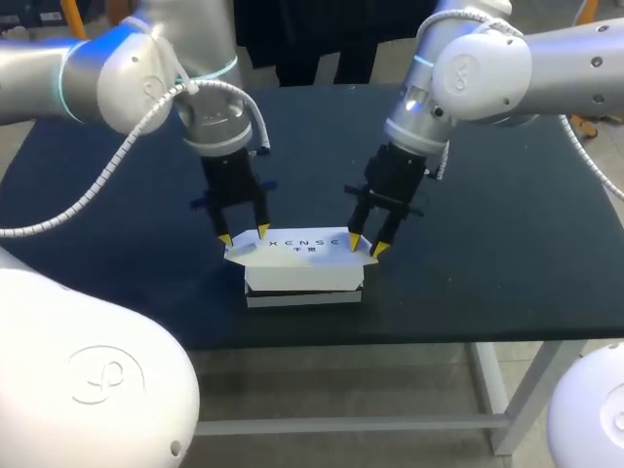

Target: Assemble the packaging by folding the flat box into shape, placing the metal phone stand inside, and closing the box properly

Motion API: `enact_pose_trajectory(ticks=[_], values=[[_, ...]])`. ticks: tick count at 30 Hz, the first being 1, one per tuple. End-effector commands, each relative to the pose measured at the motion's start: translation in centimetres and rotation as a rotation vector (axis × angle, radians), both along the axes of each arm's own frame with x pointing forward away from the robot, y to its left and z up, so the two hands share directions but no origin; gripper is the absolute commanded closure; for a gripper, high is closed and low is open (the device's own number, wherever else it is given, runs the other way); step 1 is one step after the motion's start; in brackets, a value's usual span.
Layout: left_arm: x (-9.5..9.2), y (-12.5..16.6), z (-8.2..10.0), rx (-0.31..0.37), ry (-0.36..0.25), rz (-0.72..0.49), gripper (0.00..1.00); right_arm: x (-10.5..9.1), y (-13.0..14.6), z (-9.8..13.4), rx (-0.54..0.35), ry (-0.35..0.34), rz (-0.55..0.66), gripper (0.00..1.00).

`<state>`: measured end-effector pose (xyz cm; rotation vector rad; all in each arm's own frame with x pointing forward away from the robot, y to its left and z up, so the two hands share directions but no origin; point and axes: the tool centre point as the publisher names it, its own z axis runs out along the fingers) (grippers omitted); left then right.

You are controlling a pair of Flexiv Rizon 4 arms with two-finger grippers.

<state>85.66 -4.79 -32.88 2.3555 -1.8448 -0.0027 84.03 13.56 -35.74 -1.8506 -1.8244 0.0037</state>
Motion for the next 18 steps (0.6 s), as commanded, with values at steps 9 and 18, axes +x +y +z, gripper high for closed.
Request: enact_pose_trajectory(ticks=[9, 18], values=[[-1.7, 0.3, 0.2, -0.027, -0.024, -0.005, 0.48, -0.2, 0.1, 0.0, -0.009, 0.008, -0.011, 0.56], [-2.7, -0.1, -0.5, -0.046, -0.056, -0.043, 0.55, -0.5, 0.3, -0.1, -0.01, 0.019, -0.027, 0.56]])
